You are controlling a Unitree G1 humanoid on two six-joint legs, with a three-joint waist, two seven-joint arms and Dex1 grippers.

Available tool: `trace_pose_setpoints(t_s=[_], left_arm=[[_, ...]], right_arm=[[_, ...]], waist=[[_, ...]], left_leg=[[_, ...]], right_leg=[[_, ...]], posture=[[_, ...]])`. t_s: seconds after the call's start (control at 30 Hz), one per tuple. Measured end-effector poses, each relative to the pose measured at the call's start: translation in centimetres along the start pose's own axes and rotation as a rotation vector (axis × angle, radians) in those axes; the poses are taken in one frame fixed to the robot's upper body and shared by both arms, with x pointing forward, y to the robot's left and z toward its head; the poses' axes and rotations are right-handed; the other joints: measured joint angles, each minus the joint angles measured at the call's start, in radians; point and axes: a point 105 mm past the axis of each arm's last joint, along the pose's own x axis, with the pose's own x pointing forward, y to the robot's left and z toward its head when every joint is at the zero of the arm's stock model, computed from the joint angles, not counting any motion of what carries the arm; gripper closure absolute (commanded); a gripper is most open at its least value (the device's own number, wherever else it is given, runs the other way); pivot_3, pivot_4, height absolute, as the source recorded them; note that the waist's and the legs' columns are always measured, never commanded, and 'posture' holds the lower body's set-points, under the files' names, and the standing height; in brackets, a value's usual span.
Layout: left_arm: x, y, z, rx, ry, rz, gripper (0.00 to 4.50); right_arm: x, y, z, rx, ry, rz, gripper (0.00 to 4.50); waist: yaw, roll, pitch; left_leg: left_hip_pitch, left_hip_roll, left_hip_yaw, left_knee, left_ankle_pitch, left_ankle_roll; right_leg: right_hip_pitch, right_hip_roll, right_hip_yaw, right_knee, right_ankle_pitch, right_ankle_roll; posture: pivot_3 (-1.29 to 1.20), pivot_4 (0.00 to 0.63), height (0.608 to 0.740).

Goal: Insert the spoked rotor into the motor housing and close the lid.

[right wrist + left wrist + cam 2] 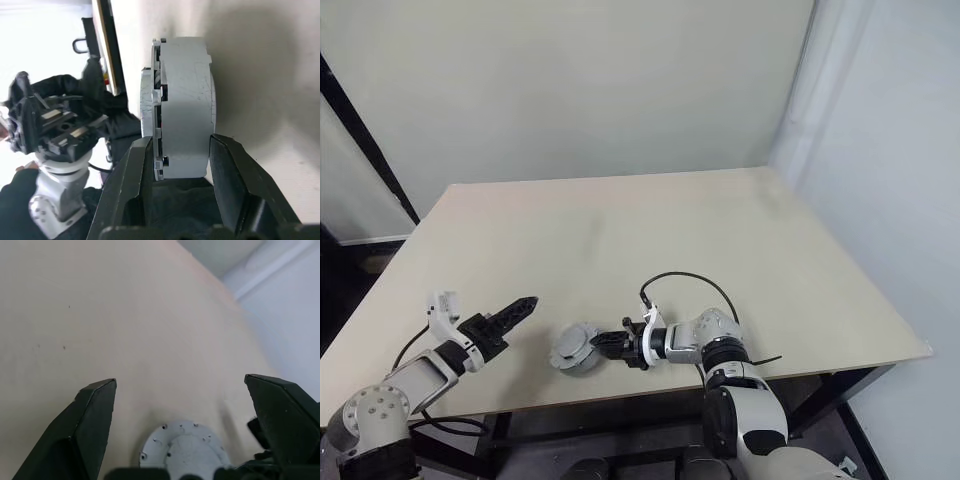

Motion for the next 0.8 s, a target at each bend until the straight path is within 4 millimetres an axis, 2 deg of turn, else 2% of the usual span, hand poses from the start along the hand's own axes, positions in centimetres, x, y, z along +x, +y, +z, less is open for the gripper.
trace_pose_setpoints(t_s=[0.2,0.33,0.53,0.8], left_arm=[[-0.6,0.3,-0.5,-0.073,-0.022,-0.001,0.0],[-0.7,-0.3,-0.6,-0.136,-0.045,-0.045,0.0],[-0.8,-1.1,-2.2,-0.244,-0.024,-0.111,0.0],[0.1,-1.4,-3.7,-0.346,-0.003,-0.144,0.0]], right_arm=[[-0.3,1.4,0.5,0.004,-0.023,0.074,3.11],[-0.6,2.2,0.9,0.019,-0.044,0.125,3.11],[-1.2,3.6,1.7,0.004,-0.081,0.183,3.11],[-1.4,4.5,1.6,-0.018,-0.064,0.2,3.11]], waist=[[0.0,-0.001,0.0],[0.0,-0.001,0.0],[0.0,-0.001,0.0],[0.0,-0.001,0.0]], left_leg=[[-0.001,0.0,0.0,0.0,0.0,0.0],[-0.001,0.0,0.0,0.0,0.0,0.0],[-0.001,0.0,0.0,0.0,0.0,0.0],[-0.002,0.0,0.0,0.001,0.0,0.0]], right_leg=[[0.0,0.0,0.0,-0.001,0.0,0.0],[0.0,0.0,0.0,-0.001,0.0,0.0],[-0.001,0.0,0.0,-0.001,0.0,0.0],[-0.001,0.0,0.0,-0.002,0.0,0.0]], posture=[[0.0,0.0,0.74],[0.0,0.0,0.74],[0.0,0.0,0.74],[0.0,0.0,0.74]])
